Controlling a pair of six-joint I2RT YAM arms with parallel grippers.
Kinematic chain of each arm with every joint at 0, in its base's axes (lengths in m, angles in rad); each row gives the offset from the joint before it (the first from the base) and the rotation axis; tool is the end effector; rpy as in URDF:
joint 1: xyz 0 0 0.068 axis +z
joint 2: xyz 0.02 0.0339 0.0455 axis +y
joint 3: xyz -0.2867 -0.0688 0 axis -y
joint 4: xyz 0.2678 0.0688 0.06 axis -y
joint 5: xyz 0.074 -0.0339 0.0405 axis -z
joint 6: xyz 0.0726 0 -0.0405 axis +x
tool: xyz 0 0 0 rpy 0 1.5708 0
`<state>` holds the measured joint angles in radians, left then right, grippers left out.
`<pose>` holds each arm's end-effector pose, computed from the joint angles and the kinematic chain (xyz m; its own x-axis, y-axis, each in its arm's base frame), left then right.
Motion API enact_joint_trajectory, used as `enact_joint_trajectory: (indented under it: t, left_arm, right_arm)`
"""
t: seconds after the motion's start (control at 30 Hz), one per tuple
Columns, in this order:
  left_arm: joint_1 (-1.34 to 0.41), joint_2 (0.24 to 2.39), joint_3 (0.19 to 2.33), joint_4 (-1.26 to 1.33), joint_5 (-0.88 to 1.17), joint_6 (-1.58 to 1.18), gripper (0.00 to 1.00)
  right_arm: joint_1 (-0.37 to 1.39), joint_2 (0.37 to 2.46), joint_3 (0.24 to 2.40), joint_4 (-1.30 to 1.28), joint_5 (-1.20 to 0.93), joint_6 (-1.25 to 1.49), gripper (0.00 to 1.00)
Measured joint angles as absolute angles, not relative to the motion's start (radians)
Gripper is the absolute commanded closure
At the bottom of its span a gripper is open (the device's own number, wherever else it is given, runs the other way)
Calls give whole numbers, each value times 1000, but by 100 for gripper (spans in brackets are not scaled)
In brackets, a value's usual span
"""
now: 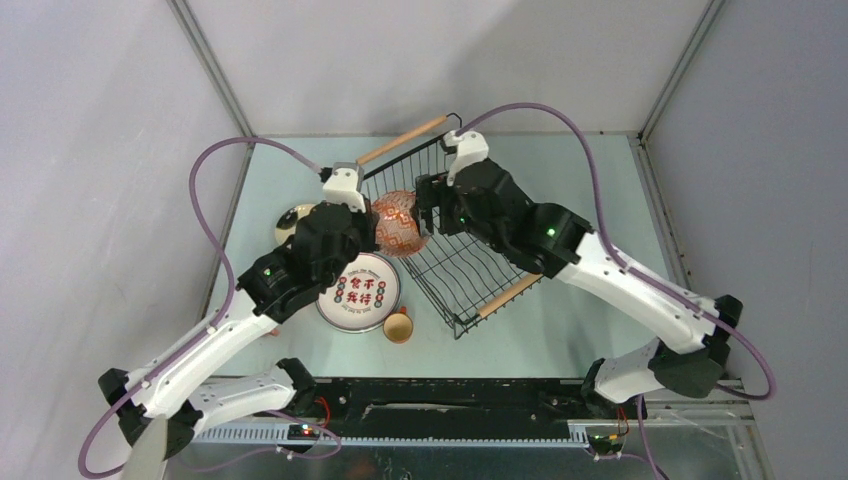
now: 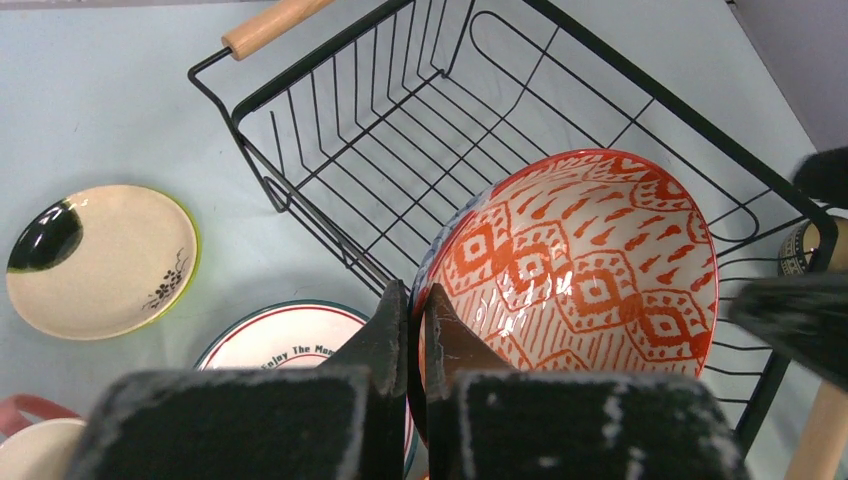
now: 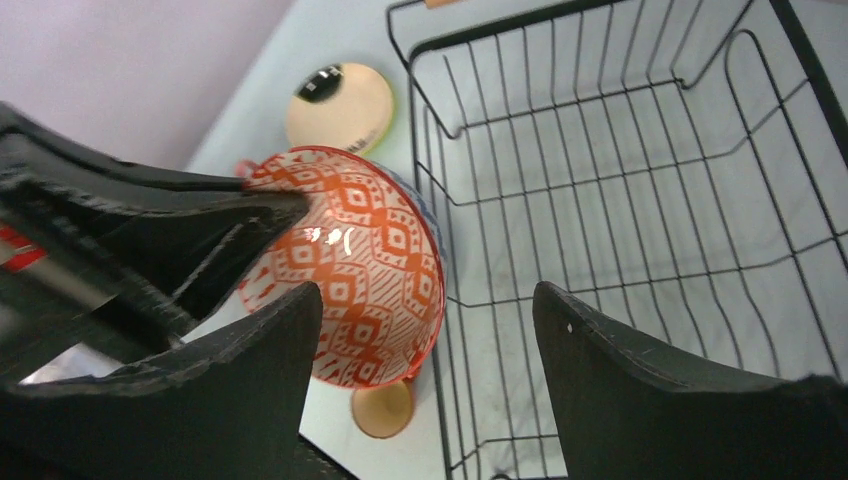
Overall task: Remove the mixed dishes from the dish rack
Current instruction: Place the bowl at the center of the board.
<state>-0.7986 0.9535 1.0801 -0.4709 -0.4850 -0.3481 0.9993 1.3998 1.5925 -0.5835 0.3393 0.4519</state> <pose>0.1933 -0.1499 0.3940 -0.3331 -0.0905 -0.9385 0.2276 0.9582 -0.1732 0.2120 0.2849 0.4519 -0.4590 0.0475 -0.8872 -0.4738 0.8316 0.2897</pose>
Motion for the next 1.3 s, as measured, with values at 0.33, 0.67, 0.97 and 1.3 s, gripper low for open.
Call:
enact_joint_trajectory:
  t: [0.33, 0.67, 0.97, 1.3]
  left_arm:
    - [-870, 962, 1102, -485, -536, -340, 100]
    - [-878, 953, 1102, -488, -552, -340, 77]
    - [-881, 864, 1100, -479, -608, -329, 19]
    - [-881, 665, 1014, -477, -753, -300, 1]
  right_arm:
    - [1015, 1590, 1699, -747, 430, 413, 73]
    - [1023, 1638, 1817, -843, 418, 410, 100]
    - [978, 1649, 1850, -923, 419, 410, 100]
    - [783, 1528, 1800, -962, 370, 421, 100]
